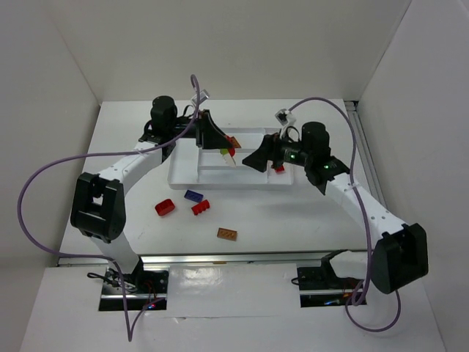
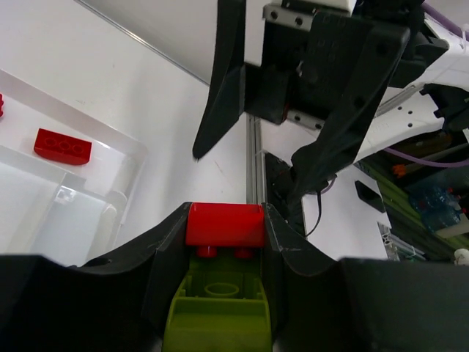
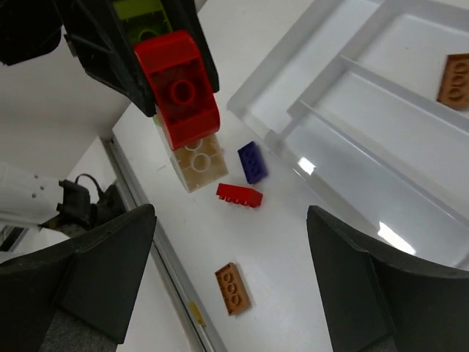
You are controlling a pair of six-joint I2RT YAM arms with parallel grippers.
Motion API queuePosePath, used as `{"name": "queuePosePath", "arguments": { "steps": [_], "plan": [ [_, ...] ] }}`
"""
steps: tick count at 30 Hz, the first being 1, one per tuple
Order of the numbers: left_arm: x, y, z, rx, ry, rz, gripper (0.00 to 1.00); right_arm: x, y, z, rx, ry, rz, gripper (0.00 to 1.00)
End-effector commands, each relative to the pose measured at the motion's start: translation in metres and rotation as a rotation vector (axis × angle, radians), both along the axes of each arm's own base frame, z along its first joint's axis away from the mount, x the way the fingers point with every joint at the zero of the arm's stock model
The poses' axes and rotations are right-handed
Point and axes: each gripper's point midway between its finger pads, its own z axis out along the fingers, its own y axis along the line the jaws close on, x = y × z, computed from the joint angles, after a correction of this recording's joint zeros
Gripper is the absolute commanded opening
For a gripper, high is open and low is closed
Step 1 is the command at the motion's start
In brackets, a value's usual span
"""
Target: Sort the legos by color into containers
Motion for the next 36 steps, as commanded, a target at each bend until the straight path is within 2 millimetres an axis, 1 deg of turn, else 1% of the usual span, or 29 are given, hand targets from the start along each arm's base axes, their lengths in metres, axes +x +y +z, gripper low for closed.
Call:
{"name": "queuePosePath", "arguments": {
  "steps": [1,2,3,4,5,6,7,9,11,12,13,14,15,17,18,19,20,21,23,24,25,27,29,30,31,33,34,35,36],
  "plan": [
    [-0.011,-0.003,0.017,-0.032,-0.062,-0.055,0.00,-0.002,0.029,0.018,0.040,-0.082,0.097,0.91],
    [-0.012,-0.003,0.019,-0.031,-0.074,-0.064,0.00,-0.001,0.033,0.020,0.034,-0.107,0.111,0.91],
    [-0.012,-0.002,0.017,-0.027,-0.070,-0.064,0.00,-0.003,0.037,0.026,0.039,-0.120,0.122,0.91],
    [-0.015,-0.005,0.014,-0.021,-0.054,-0.073,0.00,-0.001,0.042,0.019,0.029,-0.119,0.135,0.91],
    [-0.017,-0.005,0.018,-0.023,-0.064,-0.073,0.00,-0.003,0.047,0.021,0.026,-0.128,0.152,0.91],
    [-0.017,-0.005,0.018,-0.023,-0.064,-0.073,0.00,0.001,0.049,0.023,0.027,-0.131,0.152,0.91],
    [-0.017,-0.005,0.018,-0.023,-0.064,-0.073,0.00,-0.001,0.055,0.010,0.017,-0.092,0.178,0.91],
    [-0.017,-0.005,0.019,-0.026,-0.073,-0.073,0.00,0.000,0.061,0.011,0.023,-0.100,0.196,0.90],
    [-0.017,-0.005,0.019,-0.026,-0.073,-0.073,0.00,0.000,0.067,0.015,0.044,-0.119,0.215,0.86],
    [-0.017,-0.005,0.020,-0.028,-0.073,-0.073,0.00,0.003,0.069,0.012,0.049,-0.112,0.213,0.84],
    [-0.016,-0.005,0.022,-0.031,-0.085,-0.073,0.00,0.000,0.072,0.012,0.050,-0.111,0.222,0.84],
    [-0.016,-0.005,0.022,-0.031,-0.085,-0.073,0.00,0.003,0.073,0.009,0.049,-0.110,0.222,0.83],
    [-0.018,-0.004,0.026,-0.036,-0.092,-0.074,0.00,0.002,0.078,0.005,0.049,-0.107,0.233,0.79],
    [-0.019,-0.004,0.023,-0.034,-0.083,-0.073,0.00,0.004,0.079,0.004,0.049,-0.108,0.233,0.76],
    [-0.019,-0.004,0.023,-0.034,-0.083,-0.073,0.00,0.005,0.079,0.007,0.059,-0.114,0.231,0.74],
    [-0.019,-0.004,0.023,-0.034,-0.083,-0.073,0.00,0.000,0.084,0.009,0.065,-0.121,0.254,0.71],
    [-0.019,-0.004,0.023,-0.034,-0.083,-0.073,0.00,0.000,0.084,0.009,0.070,-0.112,0.252,0.62],
    [-0.018,-0.004,0.024,-0.037,-0.095,-0.074,0.00,0.000,0.084,0.012,0.075,-0.126,0.252,0.56],
    [-0.019,-0.004,0.026,-0.041,-0.087,-0.074,0.00,0.000,0.084,0.010,0.080,-0.119,0.251,0.42],
    [-0.019,-0.004,0.027,-0.043,-0.095,-0.074,0.00,0.000,0.085,0.011,0.088,-0.118,0.249,0.29],
    [-0.019,-0.004,0.027,-0.043,-0.095,-0.074,0.00,-0.002,0.087,0.007,0.083,-0.109,0.249,0.23],
    [-0.015,-0.005,0.024,-0.041,-0.087,-0.064,0.00,-0.002,0.087,0.007,0.083,-0.109,0.249,0.15],
    [-0.013,-0.006,0.025,-0.044,-0.086,-0.052,0.00,-0.001,0.086,0.004,0.079,-0.091,0.234,0.11],
    [-0.013,-0.006,0.026,-0.048,-0.087,-0.052,0.00,-0.001,0.090,0.002,0.074,-0.076,0.243,0.10],
    [-0.011,-0.006,0.028,-0.052,-0.099,-0.040,0.00,0.004,0.089,-0.008,0.057,-0.052,0.215,0.10],
    [-0.008,-0.006,0.024,-0.054,-0.074,-0.015,0.00,0.004,0.099,-0.004,0.042,-0.055,0.217,0.10],
    [-0.006,-0.007,0.024,-0.055,-0.074,-0.002,0.00,0.007,0.102,-0.008,0.023,-0.045,0.206,0.10],
    [-0.005,-0.007,0.023,-0.052,-0.063,0.007,0.00,0.012,0.098,-0.014,-0.008,-0.027,0.171,0.10],
    [-0.001,-0.007,0.020,-0.045,-0.051,0.027,0.00,0.011,0.102,-0.016,-0.023,-0.030,0.172,0.10]
  ]
}}
